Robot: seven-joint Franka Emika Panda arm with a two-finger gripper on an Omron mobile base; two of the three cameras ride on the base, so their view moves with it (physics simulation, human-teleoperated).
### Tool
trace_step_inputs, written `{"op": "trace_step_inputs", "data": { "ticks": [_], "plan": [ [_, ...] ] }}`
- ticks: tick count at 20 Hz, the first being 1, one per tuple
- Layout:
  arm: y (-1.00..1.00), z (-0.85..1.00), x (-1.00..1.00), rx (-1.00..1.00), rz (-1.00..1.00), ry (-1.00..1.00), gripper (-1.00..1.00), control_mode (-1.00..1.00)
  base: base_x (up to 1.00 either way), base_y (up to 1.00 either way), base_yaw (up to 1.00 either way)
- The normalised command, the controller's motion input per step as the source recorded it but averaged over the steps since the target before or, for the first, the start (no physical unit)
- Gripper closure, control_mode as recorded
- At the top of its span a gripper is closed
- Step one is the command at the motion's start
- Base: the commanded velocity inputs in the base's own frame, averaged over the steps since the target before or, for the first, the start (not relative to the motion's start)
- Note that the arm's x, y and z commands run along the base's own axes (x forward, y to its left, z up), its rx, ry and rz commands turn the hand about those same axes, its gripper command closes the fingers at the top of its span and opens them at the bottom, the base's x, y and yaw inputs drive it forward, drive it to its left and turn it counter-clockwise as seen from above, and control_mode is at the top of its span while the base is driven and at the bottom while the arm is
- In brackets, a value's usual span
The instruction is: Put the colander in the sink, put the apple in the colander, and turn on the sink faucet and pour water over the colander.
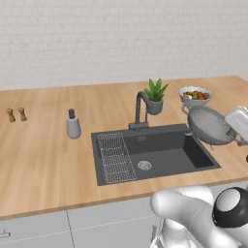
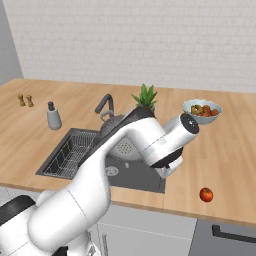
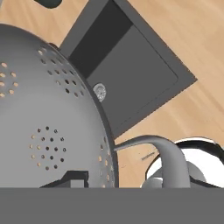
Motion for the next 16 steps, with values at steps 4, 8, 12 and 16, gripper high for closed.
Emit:
{"op": "trace_step_inputs", "data": {
  "ticks": [4, 8, 12, 16],
  "plan": [
    [0.0, -0.53, 0.58, 0.0, 0.0, 0.0, 1.0, -1.0, 0.0, 0.0, 0.0],
    [0.0, -0.48, 0.64, 0.0, 0.0, 0.0, 1.0, -1.0, 0.0, 0.0, 0.0],
    [0.01, -0.57, 0.47, 0.0, 0.0, 0.0, 1.0, -1.0, 0.0, 0.0, 0.0],
    [0.12, -0.6, 0.38, -0.02, 0.01, 0.0, 1.0, -1.0, 0.0, 0.0, 0.0]
  ]
}}
